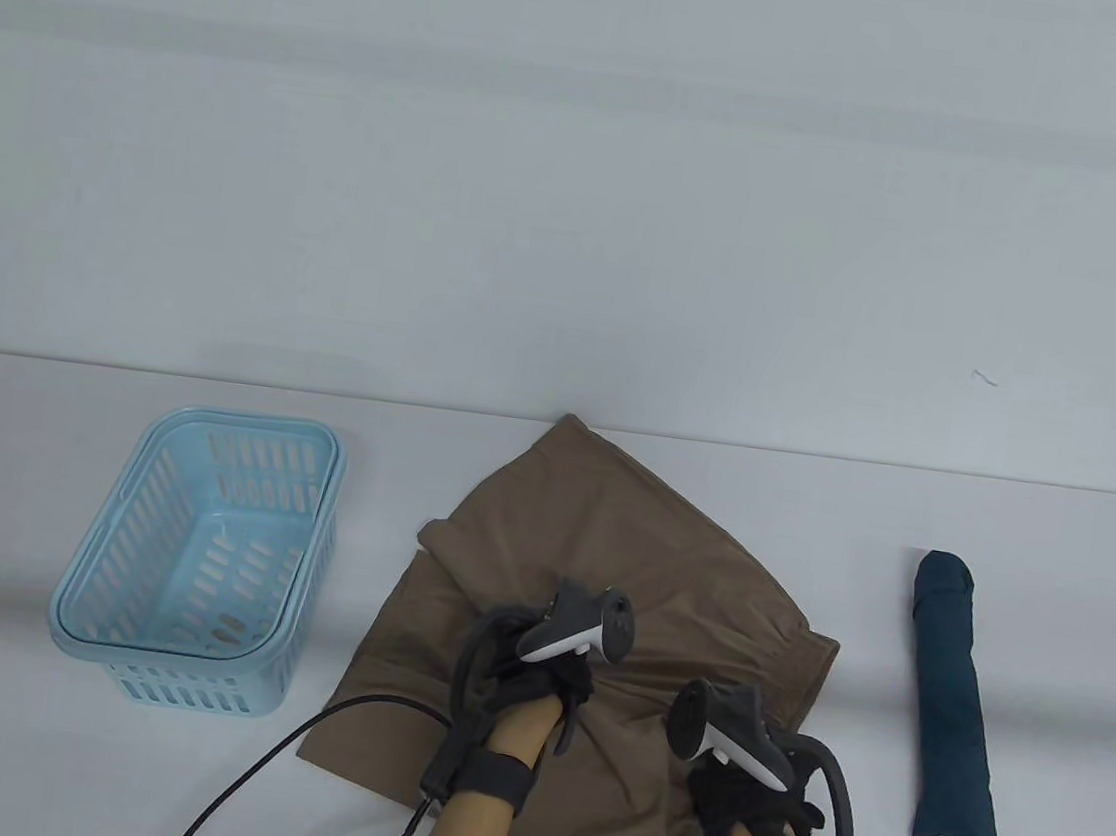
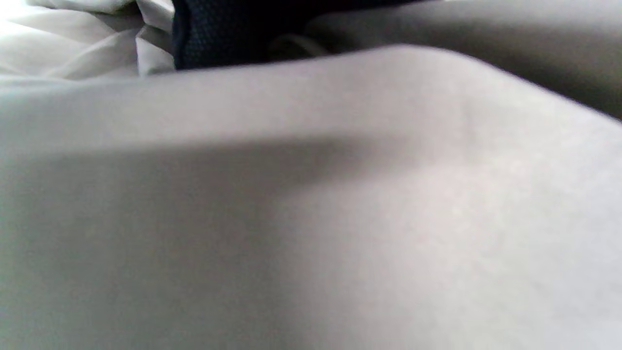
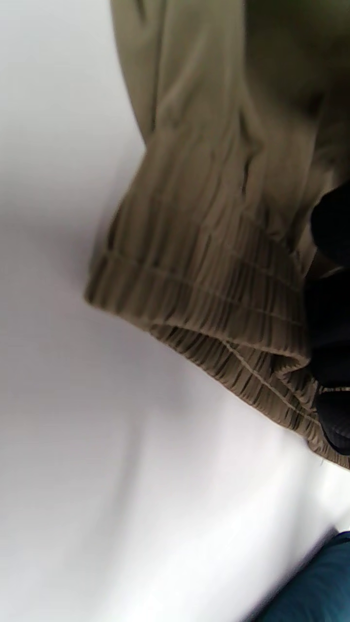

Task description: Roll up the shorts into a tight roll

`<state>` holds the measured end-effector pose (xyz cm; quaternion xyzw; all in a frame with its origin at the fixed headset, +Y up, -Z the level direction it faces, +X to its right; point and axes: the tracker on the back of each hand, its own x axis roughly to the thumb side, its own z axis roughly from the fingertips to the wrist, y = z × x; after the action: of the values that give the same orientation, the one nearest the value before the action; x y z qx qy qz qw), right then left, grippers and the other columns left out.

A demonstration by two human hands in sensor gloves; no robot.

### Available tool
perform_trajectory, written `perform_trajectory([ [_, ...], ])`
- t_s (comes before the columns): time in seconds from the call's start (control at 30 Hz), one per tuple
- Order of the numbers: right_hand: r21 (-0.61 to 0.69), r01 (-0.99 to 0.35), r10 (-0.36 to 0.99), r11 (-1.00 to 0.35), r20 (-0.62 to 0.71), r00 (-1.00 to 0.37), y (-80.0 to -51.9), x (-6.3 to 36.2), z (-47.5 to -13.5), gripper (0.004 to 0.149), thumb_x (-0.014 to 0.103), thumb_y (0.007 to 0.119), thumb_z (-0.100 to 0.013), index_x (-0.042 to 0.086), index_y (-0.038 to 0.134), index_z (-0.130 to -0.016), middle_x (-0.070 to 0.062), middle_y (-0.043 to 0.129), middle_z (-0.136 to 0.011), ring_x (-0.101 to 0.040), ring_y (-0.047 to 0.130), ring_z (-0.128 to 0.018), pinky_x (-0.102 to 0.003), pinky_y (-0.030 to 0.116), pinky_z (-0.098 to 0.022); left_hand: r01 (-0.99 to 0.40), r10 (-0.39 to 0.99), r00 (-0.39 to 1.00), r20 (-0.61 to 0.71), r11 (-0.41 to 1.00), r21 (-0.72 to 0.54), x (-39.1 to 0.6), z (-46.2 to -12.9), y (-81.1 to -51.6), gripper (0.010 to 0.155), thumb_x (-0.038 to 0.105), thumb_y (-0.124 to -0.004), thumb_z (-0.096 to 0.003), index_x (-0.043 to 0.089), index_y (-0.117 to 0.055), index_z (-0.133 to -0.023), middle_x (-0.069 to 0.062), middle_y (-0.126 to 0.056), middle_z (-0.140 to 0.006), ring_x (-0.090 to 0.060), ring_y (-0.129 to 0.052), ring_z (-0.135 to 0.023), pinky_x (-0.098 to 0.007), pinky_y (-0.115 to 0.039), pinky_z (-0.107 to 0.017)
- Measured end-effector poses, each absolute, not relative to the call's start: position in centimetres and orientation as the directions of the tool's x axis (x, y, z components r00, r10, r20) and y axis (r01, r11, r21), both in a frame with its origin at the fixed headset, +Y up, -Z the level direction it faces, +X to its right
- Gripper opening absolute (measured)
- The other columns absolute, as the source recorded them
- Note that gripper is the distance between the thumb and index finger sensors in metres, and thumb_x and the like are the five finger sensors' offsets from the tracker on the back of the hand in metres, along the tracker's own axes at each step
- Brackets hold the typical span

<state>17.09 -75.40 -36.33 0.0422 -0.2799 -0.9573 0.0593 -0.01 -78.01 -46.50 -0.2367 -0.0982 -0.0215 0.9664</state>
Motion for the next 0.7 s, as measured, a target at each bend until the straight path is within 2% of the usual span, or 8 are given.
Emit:
perform_trajectory([
  [0.33, 0.555, 0.069, -0.159, -0.829, -0.116, -0.98, -75.6, 17.6, -39.0, 0.057, 0.036, 0.057, -0.057, 0.009, 0.049, -0.106, -0.017, 0.032, -0.117, -0.047, 0.039, -0.106, -0.074, 0.025, -0.071, 0.08, 0.012, 0.98, 0.2, 0.891, -0.448, -0.1, -46.4, -77.5, 0.051, 0.037, -0.06, -0.0555, 0.01, -0.064, -0.098, -0.023, -0.073, -0.09, -0.033, -0.087, -0.072, -0.073, -0.046, -0.068],
  [0.7, 0.55, -0.051, -0.074, -0.834, -0.203, -0.976, -75.6, 18.6, -41.9, 0.057, 0.036, 0.057, -0.057, 0.009, 0.047, -0.106, -0.016, 0.028, -0.117, -0.047, 0.04, -0.106, -0.074, 0.026, -0.07, 0.097, -0.002, 0.978, 0.208, 0.888, -0.449, 0.5, -46.4, -77.3, 0.051, 0.037, -0.06, -0.0556, 0.007, -0.064, -0.097, -0.024, -0.075, -0.088, -0.033, -0.088, -0.07, -0.073, -0.048, -0.068],
])
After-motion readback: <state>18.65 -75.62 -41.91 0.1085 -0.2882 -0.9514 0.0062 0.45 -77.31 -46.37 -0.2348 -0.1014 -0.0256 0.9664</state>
